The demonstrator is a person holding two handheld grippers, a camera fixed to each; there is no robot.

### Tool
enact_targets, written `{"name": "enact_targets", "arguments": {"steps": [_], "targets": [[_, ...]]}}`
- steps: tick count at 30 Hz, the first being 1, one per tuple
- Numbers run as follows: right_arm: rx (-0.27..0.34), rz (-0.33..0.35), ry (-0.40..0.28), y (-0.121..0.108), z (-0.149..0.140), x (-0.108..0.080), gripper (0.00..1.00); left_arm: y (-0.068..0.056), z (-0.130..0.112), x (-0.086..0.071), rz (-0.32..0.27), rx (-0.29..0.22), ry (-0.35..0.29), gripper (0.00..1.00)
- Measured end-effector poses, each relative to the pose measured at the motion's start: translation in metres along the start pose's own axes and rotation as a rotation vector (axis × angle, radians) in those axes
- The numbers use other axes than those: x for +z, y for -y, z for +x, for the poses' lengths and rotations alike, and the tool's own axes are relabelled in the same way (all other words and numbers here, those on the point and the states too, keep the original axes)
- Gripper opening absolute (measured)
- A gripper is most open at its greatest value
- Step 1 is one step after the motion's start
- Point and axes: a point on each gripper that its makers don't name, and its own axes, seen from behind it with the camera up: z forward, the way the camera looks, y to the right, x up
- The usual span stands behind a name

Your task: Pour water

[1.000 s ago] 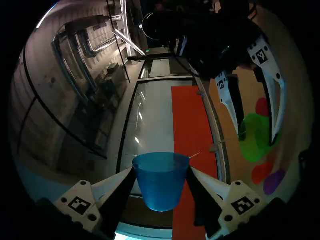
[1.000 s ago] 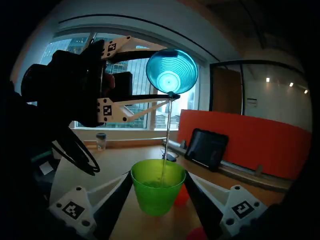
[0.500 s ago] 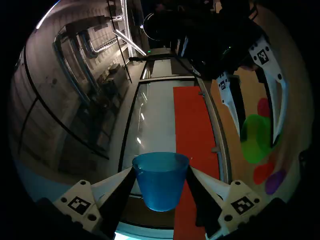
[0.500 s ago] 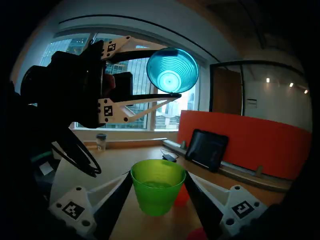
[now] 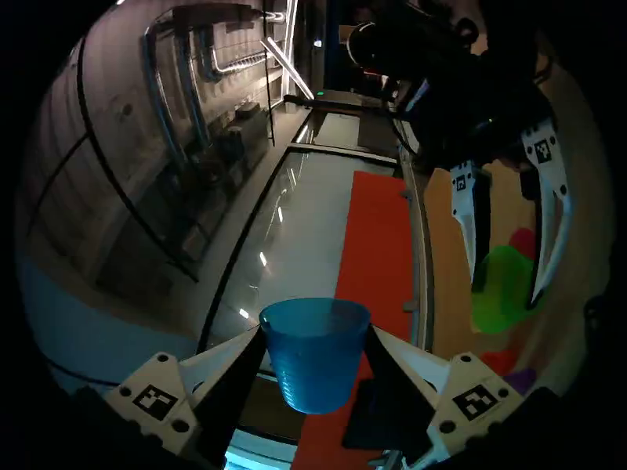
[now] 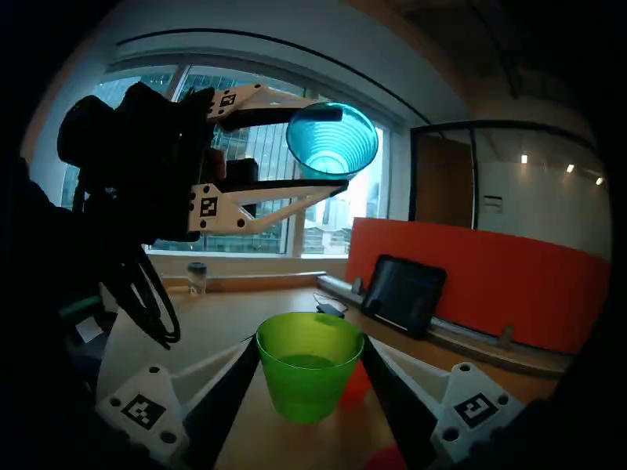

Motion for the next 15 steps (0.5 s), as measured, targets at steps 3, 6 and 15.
{"name": "enact_targets", "arguments": {"steps": [3,6,15], "targets": [[0.002,0.0,-0.007,0.001,0.001,-0.001,0.93,-0.001,-0.002,-0.002,-0.006,-0.072,0.001,0.85],[0.009,0.0,-0.011,0.001,0.003,-0.001,0.93,-0.003,-0.005,-0.003,-0.009,-0.145,0.008,0.85],[0.016,-0.005,-0.013,0.0,0.005,-0.002,0.93,-0.001,-0.03,-0.002,-0.007,-0.391,0.073,0.86]]}}
